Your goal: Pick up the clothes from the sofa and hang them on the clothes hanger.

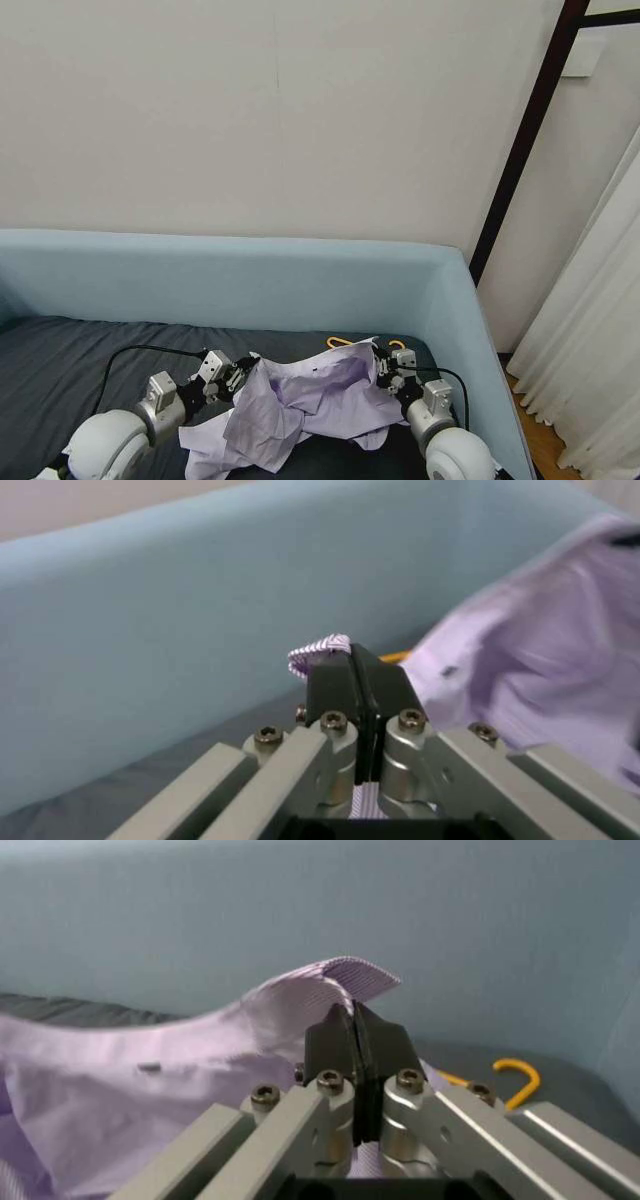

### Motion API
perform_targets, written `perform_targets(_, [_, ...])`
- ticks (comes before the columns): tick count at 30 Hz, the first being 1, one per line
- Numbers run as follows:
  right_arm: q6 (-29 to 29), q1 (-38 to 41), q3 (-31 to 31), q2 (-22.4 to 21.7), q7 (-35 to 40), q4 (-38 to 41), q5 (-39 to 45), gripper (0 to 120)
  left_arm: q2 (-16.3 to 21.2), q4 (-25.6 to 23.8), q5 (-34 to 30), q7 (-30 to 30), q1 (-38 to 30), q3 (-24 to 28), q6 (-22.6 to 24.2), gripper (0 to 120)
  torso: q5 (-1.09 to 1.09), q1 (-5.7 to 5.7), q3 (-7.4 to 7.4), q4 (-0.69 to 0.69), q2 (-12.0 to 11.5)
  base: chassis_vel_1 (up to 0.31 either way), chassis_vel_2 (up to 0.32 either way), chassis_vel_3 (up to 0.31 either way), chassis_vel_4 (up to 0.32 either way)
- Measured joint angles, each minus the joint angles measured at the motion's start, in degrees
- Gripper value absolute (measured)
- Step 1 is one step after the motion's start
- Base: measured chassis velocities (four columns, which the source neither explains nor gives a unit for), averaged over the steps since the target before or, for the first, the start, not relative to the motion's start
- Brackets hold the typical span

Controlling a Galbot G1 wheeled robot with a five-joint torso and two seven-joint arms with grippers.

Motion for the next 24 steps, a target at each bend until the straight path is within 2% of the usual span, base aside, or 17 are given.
perform_targets(1, [0.0,0.0,0.0,0.0,0.0,0.0,0.0,0,0.0,0.0,0.0,0.0,0.0,0.0,0.0,0,0.0,0.0,0.0,0.0,0.0,0.0,0.0,0.0,0.0])
perform_targets(3, [-3.2,0.0,0.2,0.7,3.5,0.0,4.0,9,-1.4,-0.1,-1.3,-5.3,0.0,0.0,-0.7,0,0.01,0.0,0.0,0.01,0.0,0.0,0.0,0.0,0.0])
perform_targets(5, [-8.7,-0.1,1.0,1.0,9.0,0.9,9.6,18,-2.6,-0.4,-2.6,-8.0,-0.1,-0.2,-1.4,0,0.0,0.0,0.0,0.0,0.0,0.0,0.0,0.0,0.0])
perform_targets(6, [-8.7,-0.1,1.0,1.0,9.0,0.9,9.6,18,-2.6,-0.4,-2.6,-8.0,-0.1,-0.2,-1.4,0,0.0,0.0,0.0,0.0,0.0,0.0,0.0,0.0,0.0])
perform_targets(10, [-17.5,-1.0,3.2,-0.2,13.2,1.8,14.9,35,-3.2,-2.1,-3.9,-10.1,-0.1,-0.9,-1.9,0,0.0,0.0,0.0,0.0,0.0,0.0,0.0,0.0,0.0])
perform_targets(11, [-17.5,-1.0,3.2,-0.2,13.2,1.8,14.9,35,-3.2,-2.1,-3.9,-10.1,-0.1,-0.9,-1.9,0,0.0,0.0,0.0,0.0,0.0,0.0,0.0,0.0,0.0])
perform_targets(13, [-19.5,-1.4,3.8,-1.3,12.9,1.8,15.3,43,-2.7,-3.0,-4.0,-10.4,-0.2,-1.5,-2.0,0,0.01,0.0,0.0,-0.01,0.0,0.0,0.0,0.0,0.0])
perform_targets(16, [-20.5,-0.5,4.1,-2.3,10.6,-1.6,13.7,58,-1.4,-4.2,-4.6,-10.4,-0.5,-2.1,-1.9,0,0.01,0.0,0.0,-0.01,0.0,0.0,0.0,0.0,0.0])
perform_targets(19, [-19.9,1.2,4.1,-2.0,9.2,-5.1,12.1,65,-0.9,-4.9,-4.7,-10.4,-0.2,-2.3,-1.9,0,0.02,0.0,0.0,-0.01,0.0,0.0,0.0,0.0,0.0])
perform_targets(21, [-18.0,3.9,4.1,-1.1,5.0,-10.9,8.3,75,-0.5,-5.8,-4.9,-10.3,0.6,-2.5,-1.8,0,0.0,0.01,0.01,0.01,0.0,0.0,0.0,0.0,0.0])
perform_targets(24, [-15.8,6.7,3.8,-0.2,-1.4,-17.2,2.6,83,-0.5,-6.4,-4.9,-10.3,1.4,-2.8,-1.8,0,0.01,0.01,0.01,0.02,0.0,0.0,0.0,0.0,0.0])
